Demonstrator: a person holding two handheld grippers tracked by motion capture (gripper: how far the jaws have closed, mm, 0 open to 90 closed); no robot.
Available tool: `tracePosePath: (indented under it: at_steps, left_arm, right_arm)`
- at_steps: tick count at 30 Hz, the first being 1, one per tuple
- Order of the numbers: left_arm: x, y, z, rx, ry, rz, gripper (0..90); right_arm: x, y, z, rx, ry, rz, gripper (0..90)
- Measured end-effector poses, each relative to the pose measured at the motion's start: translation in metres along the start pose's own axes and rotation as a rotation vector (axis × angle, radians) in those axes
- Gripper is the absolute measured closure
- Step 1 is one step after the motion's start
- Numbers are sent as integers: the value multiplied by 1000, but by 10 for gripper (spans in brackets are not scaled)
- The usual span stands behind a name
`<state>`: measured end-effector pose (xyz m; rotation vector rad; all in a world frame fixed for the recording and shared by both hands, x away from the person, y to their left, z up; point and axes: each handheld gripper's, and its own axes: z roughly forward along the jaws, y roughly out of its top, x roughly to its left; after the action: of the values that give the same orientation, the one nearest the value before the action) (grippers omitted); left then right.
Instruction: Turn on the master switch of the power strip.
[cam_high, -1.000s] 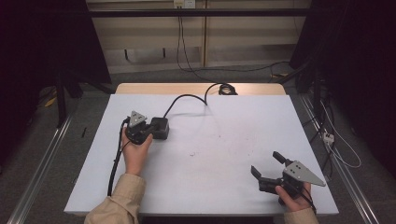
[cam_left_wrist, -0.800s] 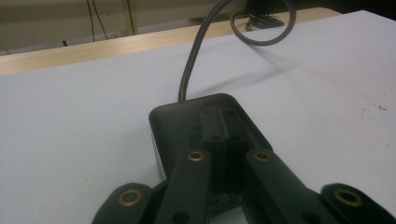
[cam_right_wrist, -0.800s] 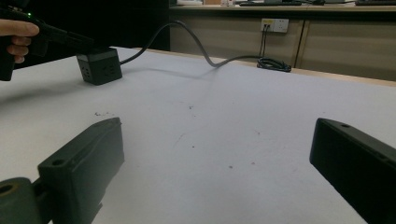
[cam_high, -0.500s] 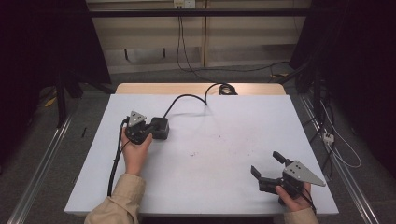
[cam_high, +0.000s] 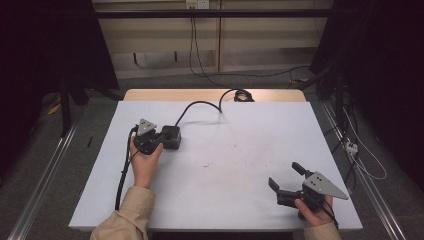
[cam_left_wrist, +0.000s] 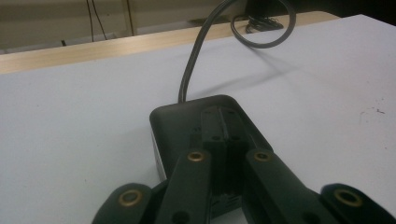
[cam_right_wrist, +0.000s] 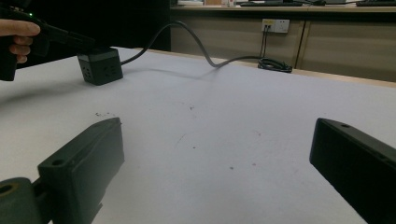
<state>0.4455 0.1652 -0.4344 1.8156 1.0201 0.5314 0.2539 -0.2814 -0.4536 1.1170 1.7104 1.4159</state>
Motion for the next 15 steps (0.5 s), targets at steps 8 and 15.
tracePosePath:
  at_steps: [8, 15]
  left_arm:
    - [0, 0, 0, -3, 5, -6, 900]
    - [0, 1, 0, 3, 8, -13, 900]
  right_arm:
    - [0, 0, 0, -2, 1, 0, 22]
    - [0, 1, 0, -2, 0, -2, 22]
